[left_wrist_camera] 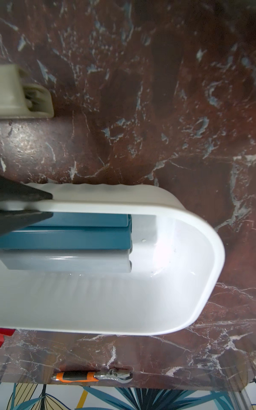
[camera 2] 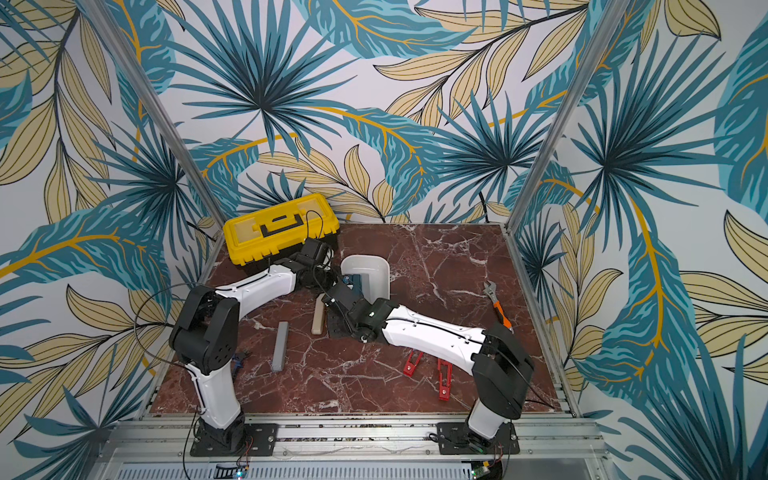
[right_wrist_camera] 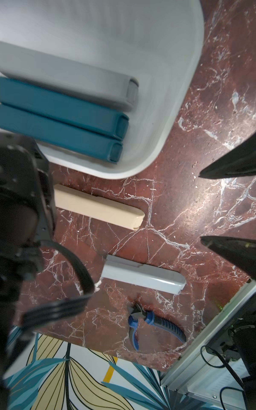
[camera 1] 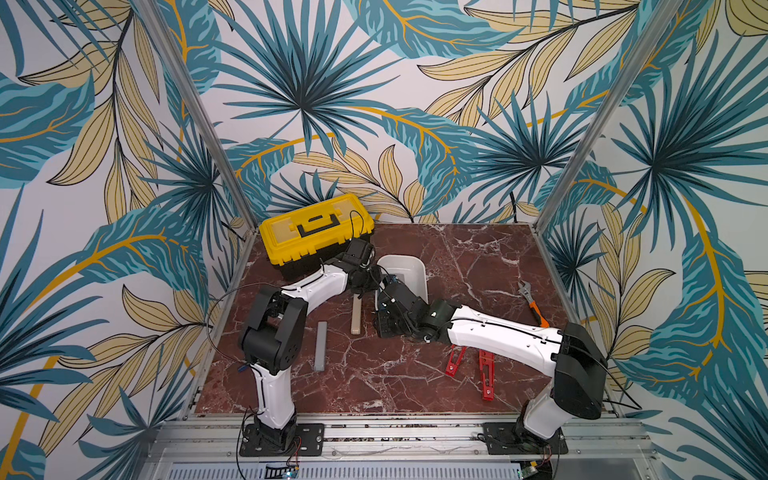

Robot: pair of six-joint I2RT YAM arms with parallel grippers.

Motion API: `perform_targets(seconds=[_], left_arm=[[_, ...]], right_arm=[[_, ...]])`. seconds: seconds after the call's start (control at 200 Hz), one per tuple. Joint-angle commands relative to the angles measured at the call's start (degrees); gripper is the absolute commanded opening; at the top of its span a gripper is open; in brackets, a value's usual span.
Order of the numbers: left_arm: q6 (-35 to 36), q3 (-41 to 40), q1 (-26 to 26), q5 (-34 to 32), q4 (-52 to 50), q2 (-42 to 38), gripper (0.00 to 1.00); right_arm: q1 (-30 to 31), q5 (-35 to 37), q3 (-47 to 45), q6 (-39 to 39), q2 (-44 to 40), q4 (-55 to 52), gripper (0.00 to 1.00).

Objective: Put the pruning pliers into the storage box
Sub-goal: Pick up the pruning pliers from the center of the board.

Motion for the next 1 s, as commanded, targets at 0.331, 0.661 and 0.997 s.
perform_targets(seconds=[0.331, 0.661, 0.997], left_arm=[[0.75, 4.07, 0.66, 1.72, 0.85, 1.34, 0.0], [1.11, 3.16, 0.72, 1.9, 1.1, 0.56, 0.0], [1.96, 2.85, 0.71, 2.48, 1.47, 0.61, 0.0]], right_arm=[[6.13, -1.2, 6.42, 2.75, 11.07, 4.35, 0.45], [7.84, -6.08, 12.43, 1.68, 18.09, 5.29, 0.45], [8.7, -10.63, 15.51, 1.59, 22.36, 8.07, 0.45]])
